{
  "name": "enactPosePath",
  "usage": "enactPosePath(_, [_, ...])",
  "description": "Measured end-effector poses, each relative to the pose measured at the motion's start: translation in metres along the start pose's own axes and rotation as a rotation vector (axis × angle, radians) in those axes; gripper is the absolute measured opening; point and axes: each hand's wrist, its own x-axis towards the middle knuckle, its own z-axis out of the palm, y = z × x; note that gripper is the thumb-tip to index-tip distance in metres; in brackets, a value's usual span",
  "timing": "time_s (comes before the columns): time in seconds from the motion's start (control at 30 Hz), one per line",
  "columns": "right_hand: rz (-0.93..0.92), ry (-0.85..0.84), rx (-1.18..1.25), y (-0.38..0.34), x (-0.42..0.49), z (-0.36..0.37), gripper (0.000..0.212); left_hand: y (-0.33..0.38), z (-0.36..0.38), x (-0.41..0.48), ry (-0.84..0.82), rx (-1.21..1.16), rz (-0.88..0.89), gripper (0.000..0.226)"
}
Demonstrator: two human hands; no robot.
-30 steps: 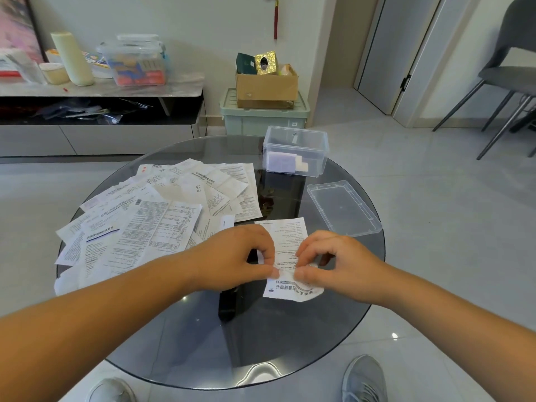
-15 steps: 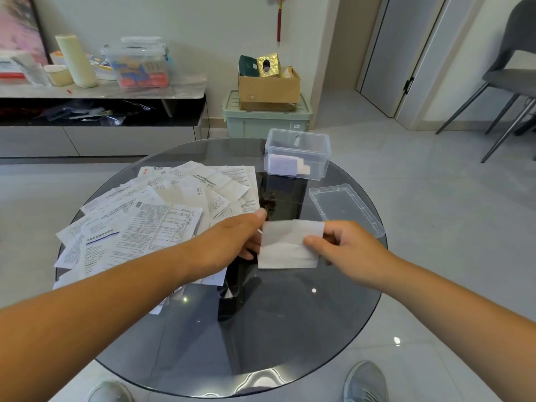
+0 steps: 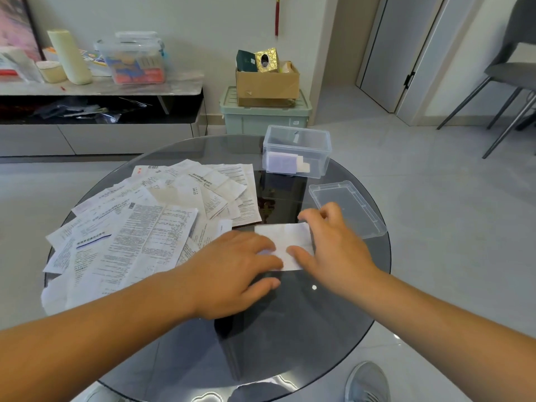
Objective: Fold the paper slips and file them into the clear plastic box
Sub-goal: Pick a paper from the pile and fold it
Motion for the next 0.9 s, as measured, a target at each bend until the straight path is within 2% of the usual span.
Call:
enactPosePath(0.07, [-0.169, 0.045, -0.030, 0.006, -0.006, 0.000, 0.030, -0.002, -0.001, -0.003, -0.051, 0.042, 0.019, 0.049])
enactPosePath(0.13, [-0.322, -0.024, 0.011, 0.014, -0.012, 0.003, 0.015, -0.005, 0.000, -0.007, -0.066, 0.083, 0.033, 0.049])
enactPosePath(0.17, [-0.370, -0.073, 0.024, 0.017, -0.015, 0.005, 0.015, -0.006, 0.001, -0.009, -0.075, 0.095, 0.035, 0.050])
enactPosePath(0.23, [-0.409, -0.159, 0.001, 0.022, -0.019, 0.004, 0.031, -0.007, 0.001, -0.011, -0.095, 0.102, 0.033, 0.053])
enactPosePath(0.33, [-0.418, -0.237, -0.084, 0.027, -0.024, -0.005, 0.056, -0.007, -0.001, -0.012, -0.132, 0.081, 0.012, 0.058])
enactPosePath(0.43, [-0.396, -0.277, -0.104, 0.032, -0.031, -0.012, 0.064, -0.005, -0.003, -0.013, -0.157, 0.071, 0.001, 0.061])
enactPosePath(0.53, [-0.359, -0.257, -0.086, 0.038, -0.035, -0.015, 0.058, -0.004, -0.008, -0.012, -0.181, 0.062, -0.011, 0.060])
enactPosePath(0.6, [-0.339, -0.256, -0.068, 0.037, -0.036, -0.016, 0.054, -0.001, -0.013, -0.006, -0.194, 0.029, -0.039, 0.052])
enactPosePath(0.77, [-0.323, -0.269, -0.025, 0.031, -0.031, -0.021, 0.040, -0.004, -0.019, 0.039, -0.100, -0.155, -0.272, 0.023])
enactPosePath(0.83, [-0.293, -0.263, 0.012, 0.028, -0.028, -0.022, 0.036, -0.008, -0.016, 0.054, -0.073, -0.162, -0.347, 0.026])
enactPosePath(0.9, [-0.260, -0.251, 0.057, 0.025, -0.026, -0.021, 0.033, -0.011, -0.015, 0.063, -0.104, -0.193, -0.391, 0.042])
